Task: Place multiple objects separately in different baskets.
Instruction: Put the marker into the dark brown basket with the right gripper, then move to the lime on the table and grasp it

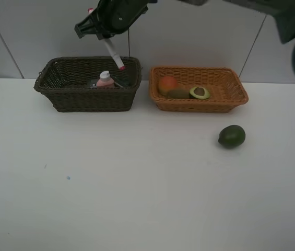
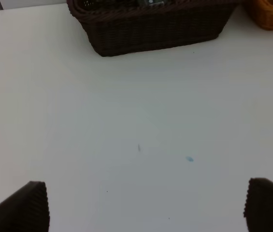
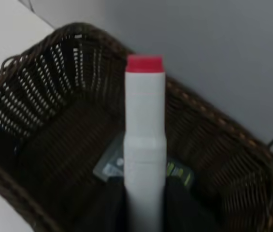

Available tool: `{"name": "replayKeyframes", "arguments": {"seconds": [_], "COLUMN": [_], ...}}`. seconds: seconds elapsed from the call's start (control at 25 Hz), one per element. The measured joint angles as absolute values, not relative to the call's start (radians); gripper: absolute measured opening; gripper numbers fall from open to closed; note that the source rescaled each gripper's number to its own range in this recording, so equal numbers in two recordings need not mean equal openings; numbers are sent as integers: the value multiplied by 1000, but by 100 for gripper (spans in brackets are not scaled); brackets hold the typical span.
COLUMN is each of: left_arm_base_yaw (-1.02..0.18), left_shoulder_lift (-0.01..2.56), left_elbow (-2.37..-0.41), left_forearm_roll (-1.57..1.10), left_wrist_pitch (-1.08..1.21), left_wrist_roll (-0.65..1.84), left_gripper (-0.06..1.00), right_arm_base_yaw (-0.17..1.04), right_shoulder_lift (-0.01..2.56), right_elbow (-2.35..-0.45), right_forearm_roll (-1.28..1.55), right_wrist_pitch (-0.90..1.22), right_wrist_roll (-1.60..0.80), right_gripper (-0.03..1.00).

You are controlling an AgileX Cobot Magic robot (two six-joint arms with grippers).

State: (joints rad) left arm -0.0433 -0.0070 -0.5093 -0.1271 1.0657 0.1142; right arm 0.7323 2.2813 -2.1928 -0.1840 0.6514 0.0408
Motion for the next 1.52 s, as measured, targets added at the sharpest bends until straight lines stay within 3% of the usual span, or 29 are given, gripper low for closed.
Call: {"name": "replayKeyframes", "arguments": {"seconds": [0.08,0.12,0.16,0.28,0.36,0.44,0.6,0.76,1.0,1.24,1.52], "left_arm_base_yaw": [-43,-43,-43,-43,-43,-43,-43,-43,-43,-43,-43], "left_shoulder_lift": [-7,-7,-7,-7,-7,-7,-7,-7,-7,-7,-7], "left_elbow": [-509,-509,-509,-509,-509,-509,-509,-509,-509,-509,-509], "left_forearm_roll": [-127,-127,-127,-127,-127,-127,-127,-127,-127,-127,-127], "left_wrist_pitch": [1066,1066,1066,1066,1066,1066,1066,1066,1066,1066,1066], "left_wrist_roll": [114,114,114,114,114,114,114,114,114,114,114], "left_gripper": [100,100,100,100,100,100,100,100,100,100,100], "right_arm_base_yaw": [721,712,701,664,646,640,632,606,547,440,353], "right_shoulder_lift": [2330,2347,2365,2410,2428,2434,2416,2338,2232,2149,2012], "right_elbow": [-2218,-2222,-2225,-2226,-2226,-2226,-2226,-2226,-2228,-2106,-1818], "right_forearm_roll": [-183,-181,-181,-163,-148,-140,-128,-105,-99,-87,-83], "right_wrist_pitch": [599,567,540,462,447,450,485,649,1164,1215,1214], "right_wrist_roll": [41,41,42,63,67,70,70,71,115,122,122], "right_gripper": [4,13,24,72,89,96,99,100,100,100,100]}}
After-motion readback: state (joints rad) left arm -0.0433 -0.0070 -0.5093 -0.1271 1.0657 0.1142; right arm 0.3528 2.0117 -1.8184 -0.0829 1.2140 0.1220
